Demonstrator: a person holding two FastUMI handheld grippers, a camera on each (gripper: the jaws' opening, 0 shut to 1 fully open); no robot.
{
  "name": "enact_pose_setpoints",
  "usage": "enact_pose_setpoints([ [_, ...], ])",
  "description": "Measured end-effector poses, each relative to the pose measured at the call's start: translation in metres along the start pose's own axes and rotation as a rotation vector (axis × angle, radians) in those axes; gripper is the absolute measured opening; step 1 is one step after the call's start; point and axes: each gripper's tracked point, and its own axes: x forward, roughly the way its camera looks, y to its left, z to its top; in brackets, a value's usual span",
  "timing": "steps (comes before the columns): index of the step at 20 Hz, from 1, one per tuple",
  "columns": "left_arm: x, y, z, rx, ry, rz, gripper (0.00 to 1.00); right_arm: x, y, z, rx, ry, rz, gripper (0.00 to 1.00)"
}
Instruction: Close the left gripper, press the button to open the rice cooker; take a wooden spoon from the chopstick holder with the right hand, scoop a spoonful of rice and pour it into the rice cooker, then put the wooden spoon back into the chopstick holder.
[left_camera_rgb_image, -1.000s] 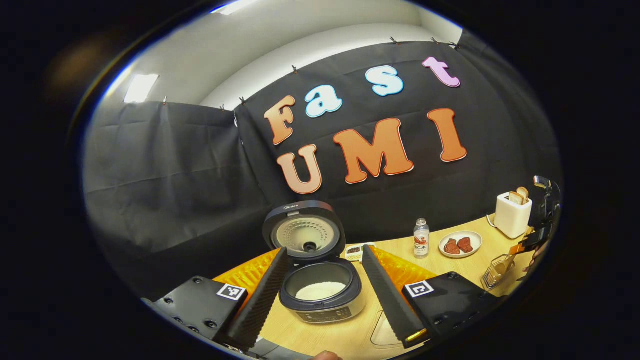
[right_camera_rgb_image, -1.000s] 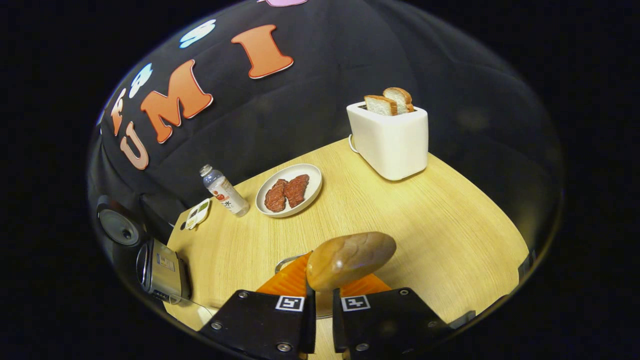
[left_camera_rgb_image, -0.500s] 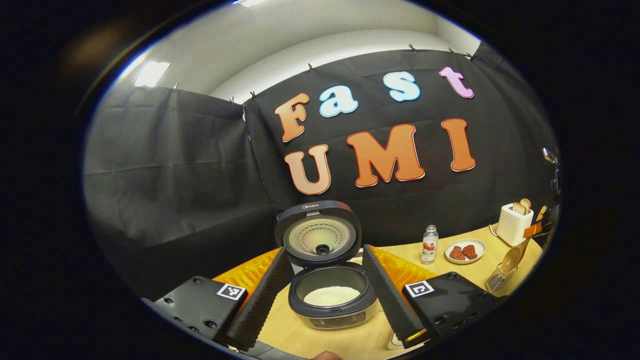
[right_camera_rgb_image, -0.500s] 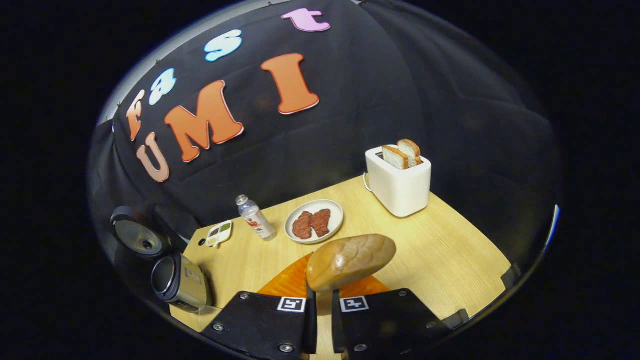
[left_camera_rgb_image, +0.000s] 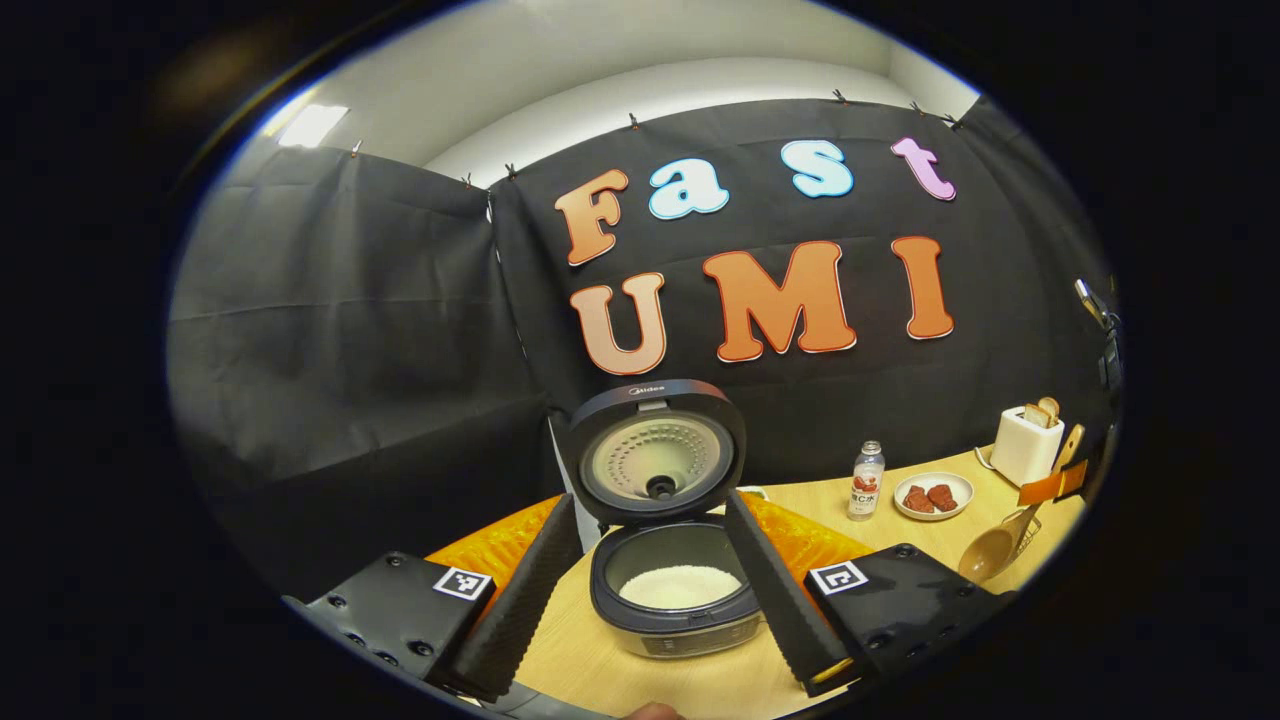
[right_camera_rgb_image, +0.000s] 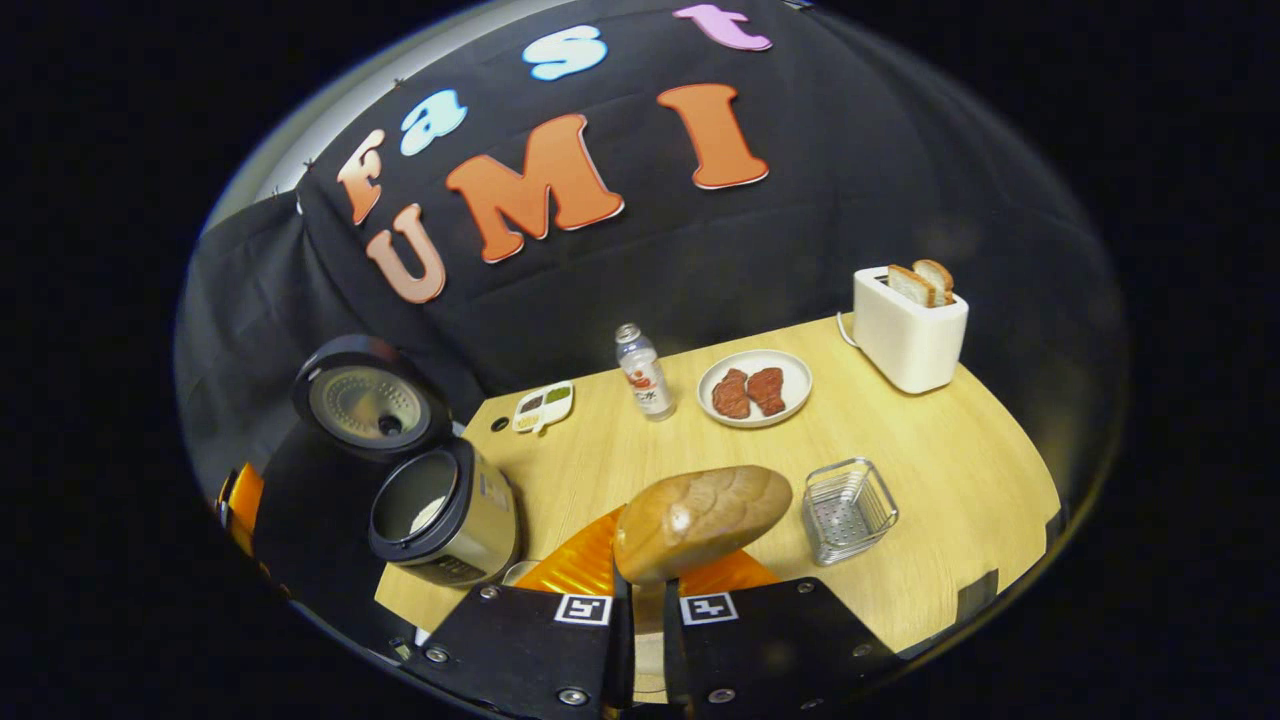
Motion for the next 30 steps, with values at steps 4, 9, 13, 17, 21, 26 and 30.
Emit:
enact_pose_setpoints([
  [4, 0.007, 0.012, -0.011, -0.005, 0.021, -0.001, 0.96, 0.016, 0.013, -0.029, -0.131, 0.034, -0.042, 0.11],
  [9, 0.017, 0.022, -0.020, 0.007, 0.028, 0.002, 0.92, 0.040, 0.010, -0.064, -0.340, 0.060, -0.149, 0.11],
  [13, 0.024, 0.029, -0.027, 0.017, 0.041, 0.002, 0.93, 0.054, 0.005, -0.078, -0.468, 0.039, -0.224, 0.11],
  [17, 0.030, 0.034, -0.033, 0.016, 0.054, 0.005, 0.92, 0.067, 0.006, -0.094, -0.568, 0.023, -0.253, 0.08],
  [21, 0.034, 0.037, -0.036, 0.011, 0.061, 0.008, 0.92, 0.073, 0.011, -0.094, -0.617, -0.062, -0.271, 0.07],
  [26, 0.036, 0.037, -0.041, 0.013, 0.072, 0.000, 0.92, 0.079, 0.015, -0.097, -0.617, -0.099, -0.288, 0.07],
  [30, 0.037, 0.043, -0.044, 0.016, 0.081, 0.001, 0.93, 0.086, 0.022, -0.095, -0.506, -0.129, -0.264, 0.07],
])
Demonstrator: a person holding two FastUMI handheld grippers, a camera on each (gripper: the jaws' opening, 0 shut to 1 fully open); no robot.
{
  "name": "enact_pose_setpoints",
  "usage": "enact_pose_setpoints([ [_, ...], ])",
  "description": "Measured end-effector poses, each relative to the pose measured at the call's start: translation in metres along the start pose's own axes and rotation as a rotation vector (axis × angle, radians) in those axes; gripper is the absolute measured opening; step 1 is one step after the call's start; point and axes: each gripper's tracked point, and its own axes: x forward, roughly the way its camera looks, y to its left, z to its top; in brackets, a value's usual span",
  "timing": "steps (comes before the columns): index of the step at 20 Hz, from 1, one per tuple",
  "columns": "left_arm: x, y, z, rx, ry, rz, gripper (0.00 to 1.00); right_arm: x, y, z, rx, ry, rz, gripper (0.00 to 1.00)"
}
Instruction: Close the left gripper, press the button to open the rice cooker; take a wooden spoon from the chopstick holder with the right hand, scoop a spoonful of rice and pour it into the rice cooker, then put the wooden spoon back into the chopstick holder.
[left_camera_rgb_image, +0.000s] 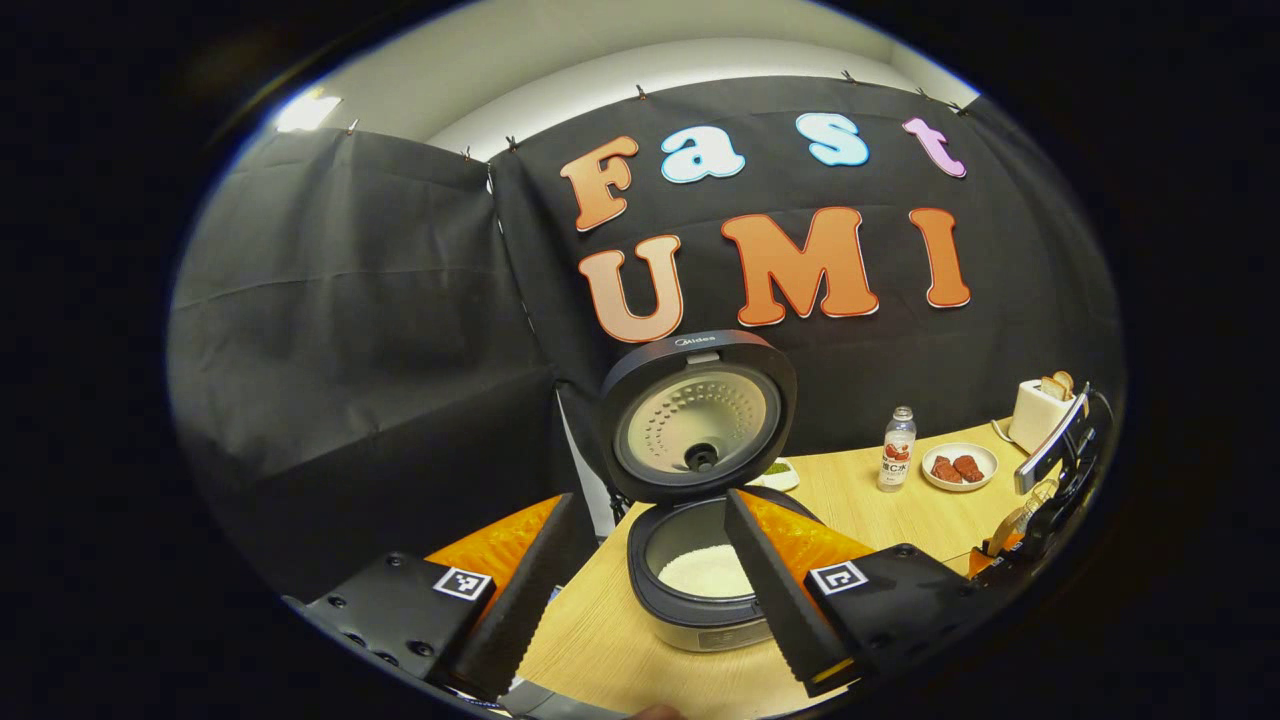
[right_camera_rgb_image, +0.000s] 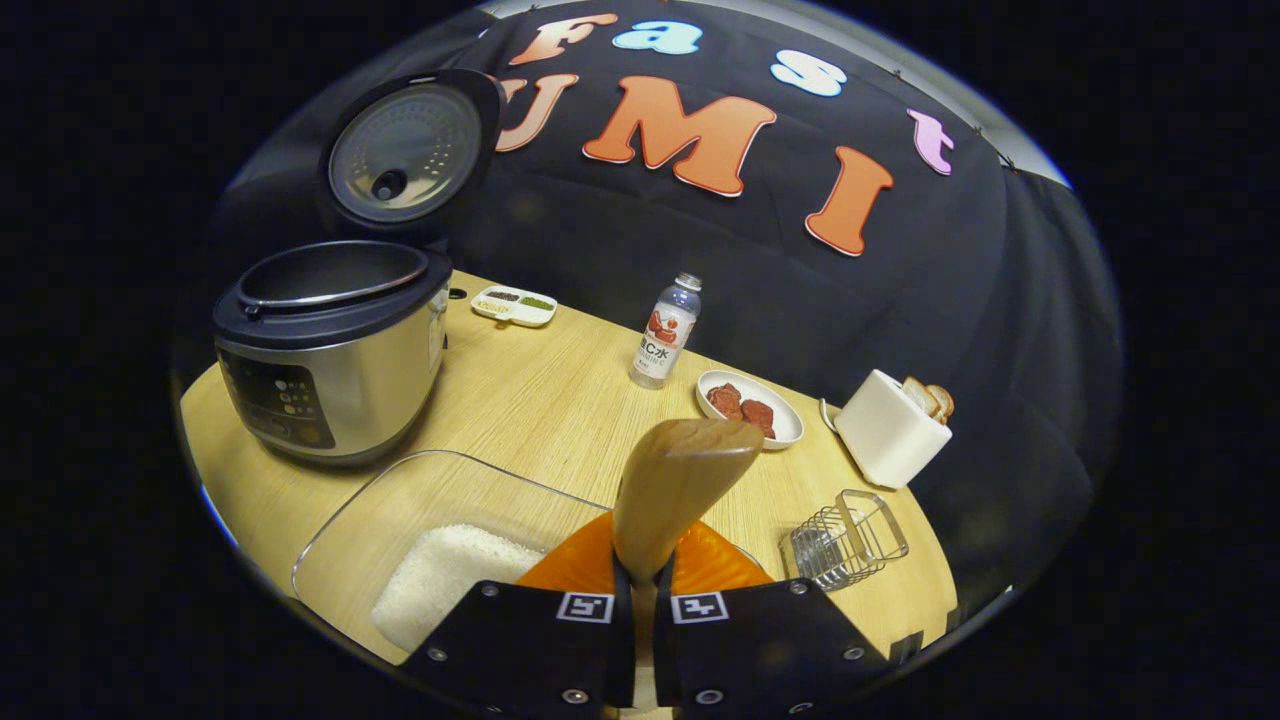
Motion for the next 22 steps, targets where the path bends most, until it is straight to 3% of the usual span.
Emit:
enact_pose_setpoints([
  [4, 0.000, 0.004, -0.010, -0.001, 0.019, 0.001, 0.92, -0.003, 0.028, 0.007, 0.184, -0.017, 0.113, 0.07],
  [6, 0.001, 0.004, -0.010, 0.001, 0.025, -0.001, 0.93, -0.009, 0.046, 0.011, 0.215, -0.017, 0.177, 0.07],
  [8, 0.001, 0.003, -0.012, 0.005, 0.027, -0.006, 1.00, -0.015, 0.061, 0.014, 0.229, -0.016, 0.234, 0.07],
  [10, 0.002, 0.003, -0.013, 0.009, 0.031, -0.009, 1.00, -0.018, 0.073, 0.014, 0.269, -0.001, 0.279, 0.07],
  [11, 0.001, 0.003, -0.014, 0.009, 0.035, -0.010, 0.93, -0.019, 0.077, 0.014, 0.298, 0.010, 0.297, 0.07],
  [15, 0.001, 0.005, -0.020, 0.012, 0.049, -0.005, 0.93, -0.018, 0.081, 0.010, 0.448, 0.082, 0.345, 0.07],
  [17, 0.001, 0.007, -0.020, 0.016, 0.054, -0.004, 1.00, -0.015, 0.077, 0.006, 0.525, 0.111, 0.353, 0.07],
  [18, 0.001, 0.007, -0.021, 0.017, 0.057, -0.007, 0.93, -0.013, 0.075, 0.004, 0.567, 0.126, 0.357, 0.07],
  [19, 0.001, 0.006, -0.022, 0.018, 0.061, -0.009, 1.00, -0.012, 0.074, 0.003, 0.606, 0.140, 0.361, 0.07],
  [22, 0.004, 0.003, -0.024, 0.029, 0.073, -0.020, 1.00, -0.008, 0.073, -0.006, 0.739, 0.187, 0.383, 0.07],
])
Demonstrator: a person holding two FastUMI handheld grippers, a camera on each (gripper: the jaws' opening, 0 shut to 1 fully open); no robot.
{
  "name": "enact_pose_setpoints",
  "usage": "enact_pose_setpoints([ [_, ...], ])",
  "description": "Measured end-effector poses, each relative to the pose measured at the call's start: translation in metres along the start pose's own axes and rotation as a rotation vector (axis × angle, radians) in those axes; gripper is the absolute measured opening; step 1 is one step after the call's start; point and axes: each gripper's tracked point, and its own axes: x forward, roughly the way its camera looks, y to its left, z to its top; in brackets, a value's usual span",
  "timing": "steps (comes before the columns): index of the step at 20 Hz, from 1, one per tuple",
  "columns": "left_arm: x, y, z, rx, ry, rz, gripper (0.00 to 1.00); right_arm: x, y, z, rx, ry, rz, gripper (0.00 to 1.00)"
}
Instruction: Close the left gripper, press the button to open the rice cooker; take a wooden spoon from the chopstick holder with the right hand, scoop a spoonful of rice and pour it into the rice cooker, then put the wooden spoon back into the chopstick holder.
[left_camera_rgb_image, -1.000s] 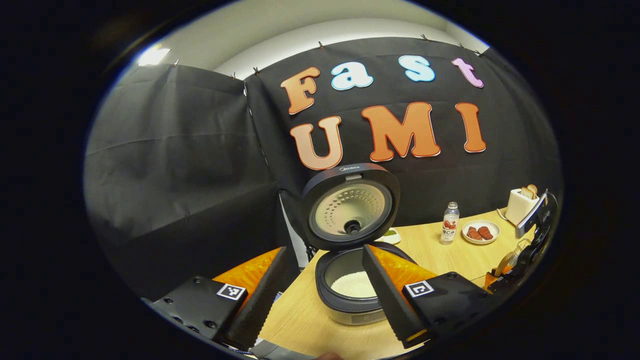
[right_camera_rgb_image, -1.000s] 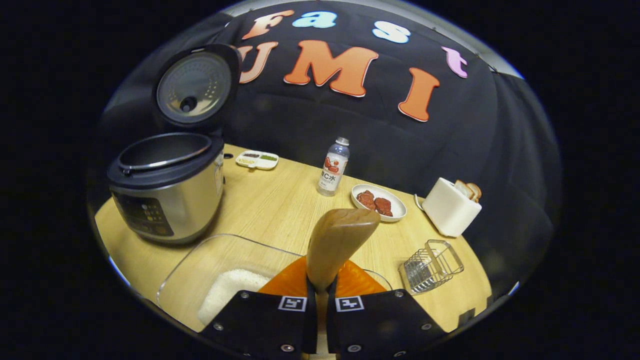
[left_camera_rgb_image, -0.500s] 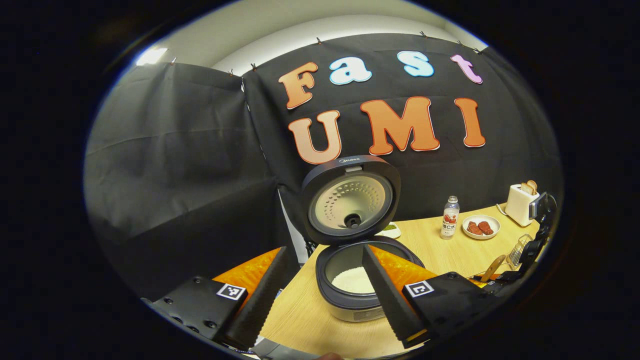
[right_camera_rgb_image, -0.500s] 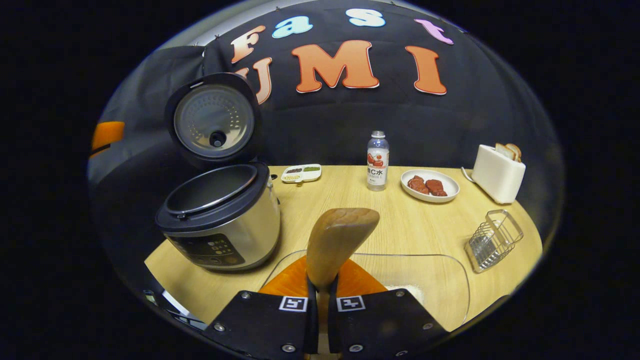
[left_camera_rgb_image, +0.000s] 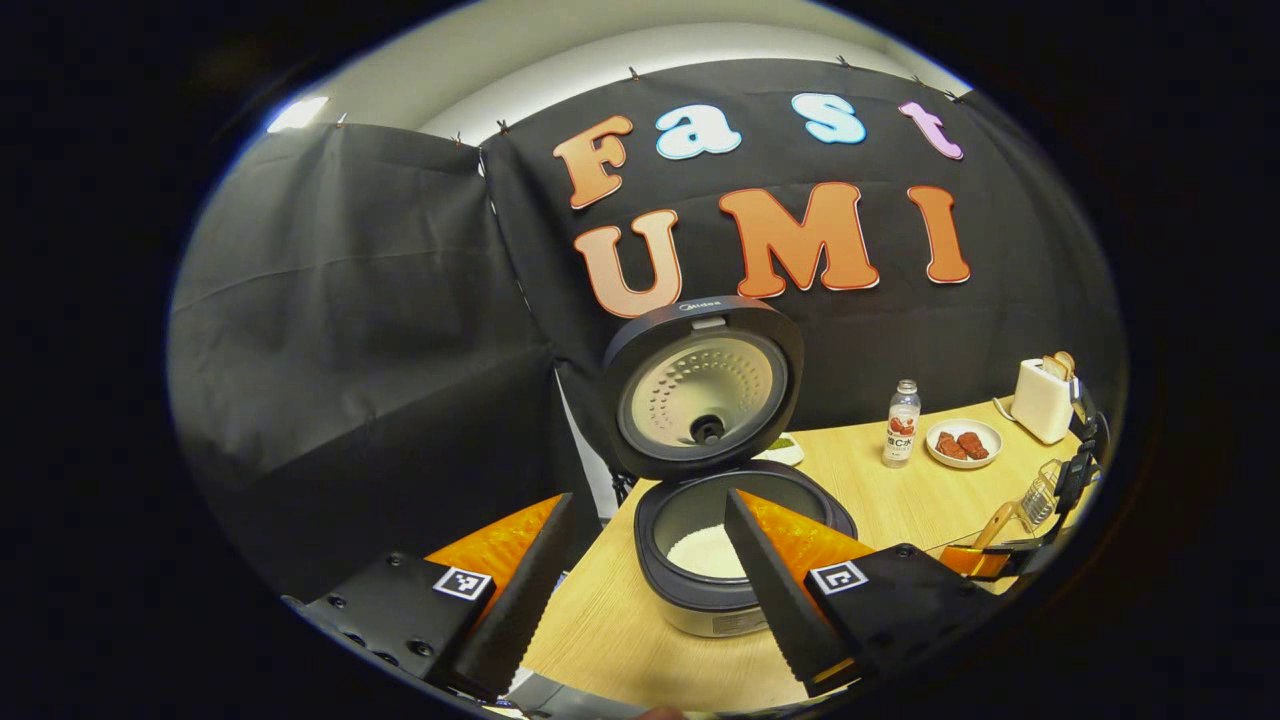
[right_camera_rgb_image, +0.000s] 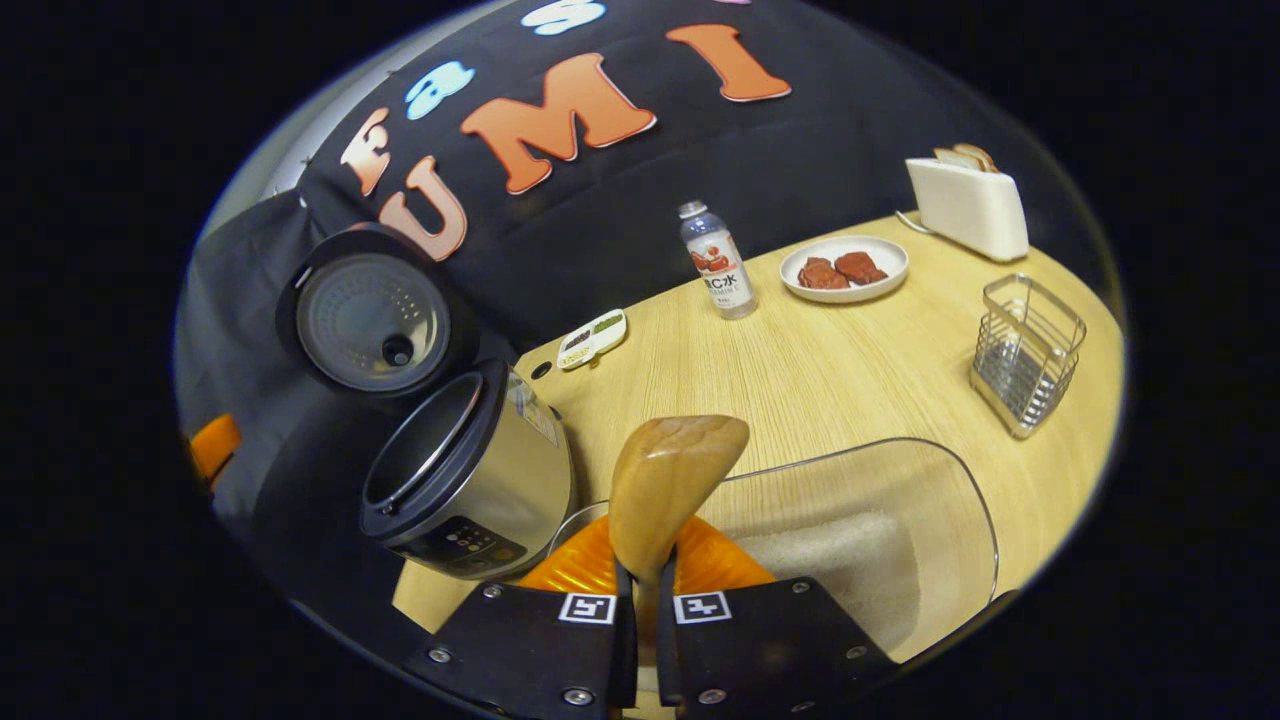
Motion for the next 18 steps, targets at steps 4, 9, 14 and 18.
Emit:
enact_pose_setpoints([
  [4, -0.001, -0.006, 0.001, 0.019, 0.005, -0.019, 0.93, 0.002, -0.005, -0.004, 0.181, 0.031, 0.036, 0.07],
  [9, 0.000, -0.013, 0.001, 0.029, 0.019, -0.040, 0.93, -0.002, 0.002, 0.005, 0.196, 0.031, 0.106, 0.07],
  [14, -0.002, -0.022, 0.004, 0.039, 0.014, -0.053, 0.92, -0.017, -0.005, 0.030, 0.348, 0.003, 0.184, 0.07],
  [18, -0.003, -0.029, 0.008, 0.023, 0.004, -0.059, 0.92, -0.031, -0.011, 0.057, 0.454, -0.016, 0.240, 0.07],
])
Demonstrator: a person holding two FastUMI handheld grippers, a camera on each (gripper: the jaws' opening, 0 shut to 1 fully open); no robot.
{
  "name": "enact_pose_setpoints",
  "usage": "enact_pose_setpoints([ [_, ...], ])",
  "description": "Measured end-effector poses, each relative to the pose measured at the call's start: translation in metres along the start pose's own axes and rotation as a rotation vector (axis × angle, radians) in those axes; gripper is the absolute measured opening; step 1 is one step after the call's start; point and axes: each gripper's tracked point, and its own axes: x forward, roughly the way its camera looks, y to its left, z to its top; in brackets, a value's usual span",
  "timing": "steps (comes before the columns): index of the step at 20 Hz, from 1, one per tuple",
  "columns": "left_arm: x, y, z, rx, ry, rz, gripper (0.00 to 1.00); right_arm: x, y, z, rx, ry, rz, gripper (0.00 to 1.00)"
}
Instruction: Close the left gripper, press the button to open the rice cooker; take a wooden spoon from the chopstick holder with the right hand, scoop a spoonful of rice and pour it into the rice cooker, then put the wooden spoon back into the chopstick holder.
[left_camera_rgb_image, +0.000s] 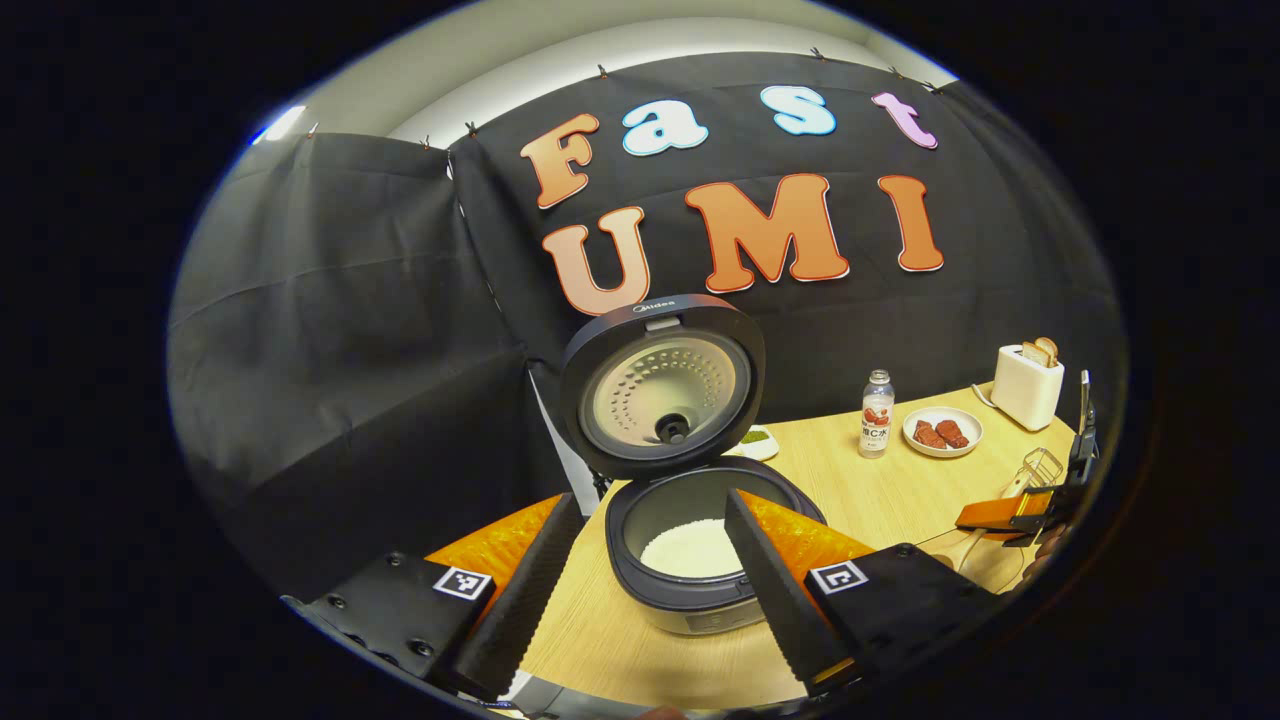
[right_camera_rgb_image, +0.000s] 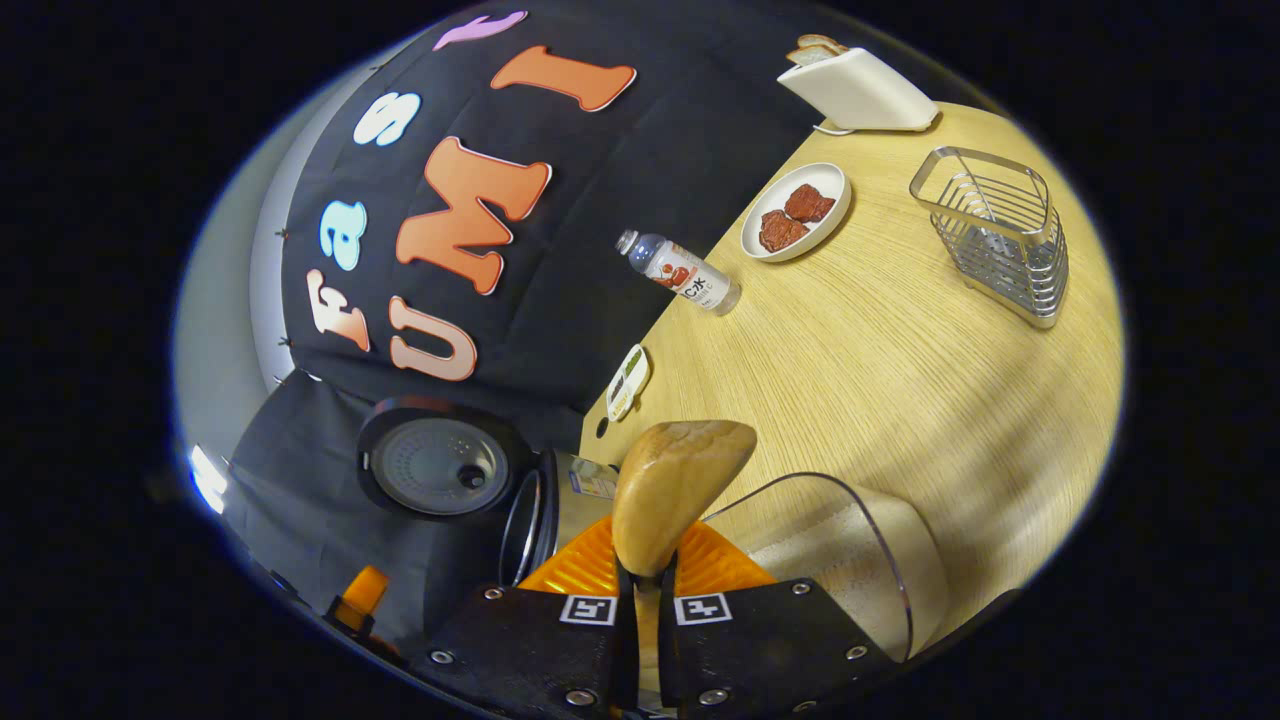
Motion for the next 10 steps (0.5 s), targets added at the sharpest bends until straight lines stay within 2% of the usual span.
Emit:
enact_pose_setpoints([
  [2, 0.000, -0.003, 0.001, -0.008, -0.006, 0.003, 0.92, -0.009, 0.004, 0.010, 0.052, 0.006, 0.034, 0.07],
  [3, -0.002, -0.004, 0.003, -0.012, -0.011, 0.005, 1.00, -0.013, 0.008, 0.016, 0.086, 0.004, 0.052, 0.07],
  [4, -0.004, -0.004, 0.004, -0.015, -0.017, 0.010, 0.93, -0.016, 0.011, 0.021, 0.120, 0.001, 0.069, 0.07],
  [5, -0.001, -0.007, 0.006, -0.019, -0.023, 0.013, 0.93, -0.021, 0.018, 0.027, 0.156, -0.007, 0.089, 0.07],
  [6, -0.003, -0.006, 0.009, -0.022, -0.032, 0.021, 1.00, -0.024, 0.025, 0.033, 0.183, -0.010, 0.107, 0.07],
  [8, -0.006, -0.002, 0.013, -0.033, -0.052, 0.039, 1.00, -0.028, 0.044, 0.042, 0.220, -0.008, 0.146, 0.07],
  [9, -0.007, 0.001, 0.015, -0.042, -0.062, 0.047, 0.92, -0.028, 0.055, 0.046, 0.228, -0.007, 0.169, 0.07],
  [10, -0.010, 0.005, 0.016, -0.051, -0.074, 0.057, 0.92, -0.028, 0.066, 0.049, 0.237, -0.001, 0.192, 0.07],
])
